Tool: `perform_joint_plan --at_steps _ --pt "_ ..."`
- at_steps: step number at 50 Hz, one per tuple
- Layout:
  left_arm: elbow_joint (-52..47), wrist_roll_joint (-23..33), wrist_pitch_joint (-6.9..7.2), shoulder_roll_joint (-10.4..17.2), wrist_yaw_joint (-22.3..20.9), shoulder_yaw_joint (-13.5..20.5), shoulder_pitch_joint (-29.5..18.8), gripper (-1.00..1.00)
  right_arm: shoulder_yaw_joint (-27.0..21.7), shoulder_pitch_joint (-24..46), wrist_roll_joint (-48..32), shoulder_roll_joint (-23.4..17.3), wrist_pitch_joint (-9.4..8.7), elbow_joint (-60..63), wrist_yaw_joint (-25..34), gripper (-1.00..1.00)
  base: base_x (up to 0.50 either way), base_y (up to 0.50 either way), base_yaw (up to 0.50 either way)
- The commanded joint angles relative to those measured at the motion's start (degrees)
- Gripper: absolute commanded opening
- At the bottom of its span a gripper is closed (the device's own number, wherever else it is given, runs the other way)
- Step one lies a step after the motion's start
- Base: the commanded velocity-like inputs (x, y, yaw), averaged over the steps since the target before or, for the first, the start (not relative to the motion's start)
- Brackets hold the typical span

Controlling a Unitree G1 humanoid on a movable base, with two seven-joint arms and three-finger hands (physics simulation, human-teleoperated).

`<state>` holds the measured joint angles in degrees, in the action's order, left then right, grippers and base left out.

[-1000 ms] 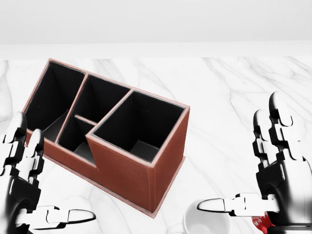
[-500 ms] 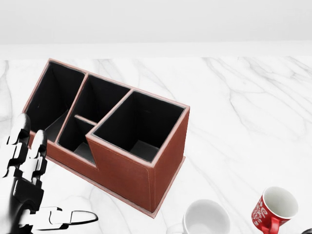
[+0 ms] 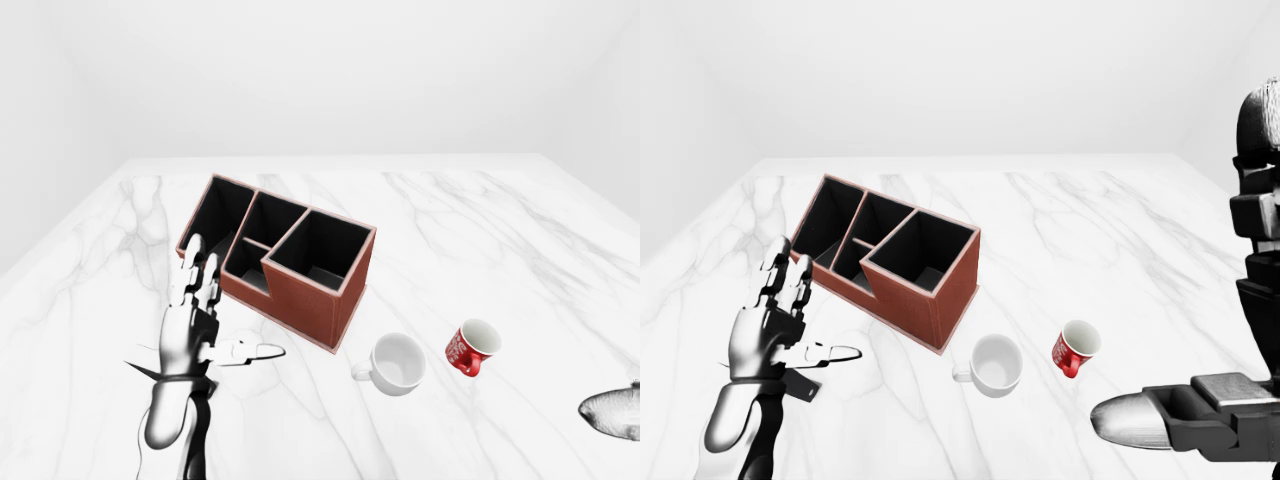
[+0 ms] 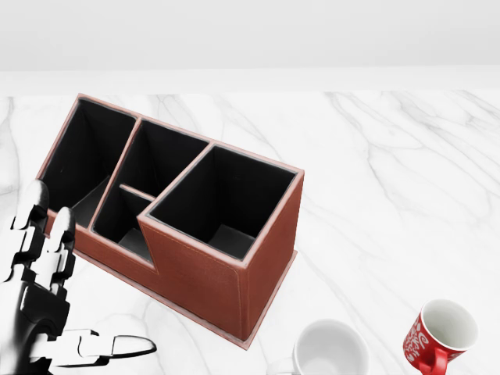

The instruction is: Pick up the red mug and place it to the right of the caddy.

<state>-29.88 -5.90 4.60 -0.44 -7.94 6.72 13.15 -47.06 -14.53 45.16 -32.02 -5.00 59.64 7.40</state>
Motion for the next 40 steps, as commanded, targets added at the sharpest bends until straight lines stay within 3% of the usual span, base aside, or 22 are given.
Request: perform_joint_plan --at_steps 1,3,5,10,15,17,19,21,27,40 --pt "2.7 0.0 -2.72 -0.3 -0.7 0.3 0.1 1.0 3.1 -2.4 -16.8 0.2 0.0 0.4 13.3 1.0 0.0 0.0 0.0" --pt "2.8 -0.1 -2.75 -0.2 -0.6 0.4 0.0 1.0 3.2 -1.4 -22.0 1.6 0.0 0.4 18.1 1.0 0.0 0.0 0.0" --pt "-1.2 -0.5 0.4 0.3 0.1 0.7 -0.7 1.0 2.8 -0.5 -27.0 2.6 0.0 0.4 23.2 1.0 0.0 0.0 0.0" --pt "-3.7 -0.2 0.4 0.1 0.3 0.5 -0.9 1.0 3.7 1.3 -39.7 5.1 0.0 0.3 32.6 1.0 0.0 0.0 0.0" --pt "-3.7 -0.2 0.4 0.0 0.0 0.7 -0.8 1.0 5.4 6.9 -60.4 12.5 0.0 0.3 32.6 1.0 0.0 0.0 0.0" --pt "2.0 0.2 -2.25 -0.5 -0.8 0.3 0.3 1.0 5.0 10.3 -67.9 15.2 0.0 0.3 32.6 1.0 0.0 0.0 0.0" --pt "2.5 0.2 -2.75 -0.4 -0.7 0.2 0.3 1.0 4.8 13.4 -73.8 17.2 0.0 0.3 32.6 1.0 0.0 0.0 0.0" --pt "2.7 0.0 -2.93 -0.3 -0.6 0.2 0.2 1.0 5.0 16.4 -78.4 16.6 0.0 0.4 32.6 1.0 0.0 0.0 0.0" --pt "3.0 0.3 -3.1 -0.3 -0.2 -0.3 0.3 1.0 4.8 17.5 -82.3 14.5 0.0 0.4 32.6 1.0 0.0 0.0 0.0" --pt "3.0 0.0 -3.11 0.0 -0.2 -0.1 0.1 1.0 4.7 12.6 -78.2 13.3 0.0 -0.7 32.6 1.0 0.0 0.0 0.0"
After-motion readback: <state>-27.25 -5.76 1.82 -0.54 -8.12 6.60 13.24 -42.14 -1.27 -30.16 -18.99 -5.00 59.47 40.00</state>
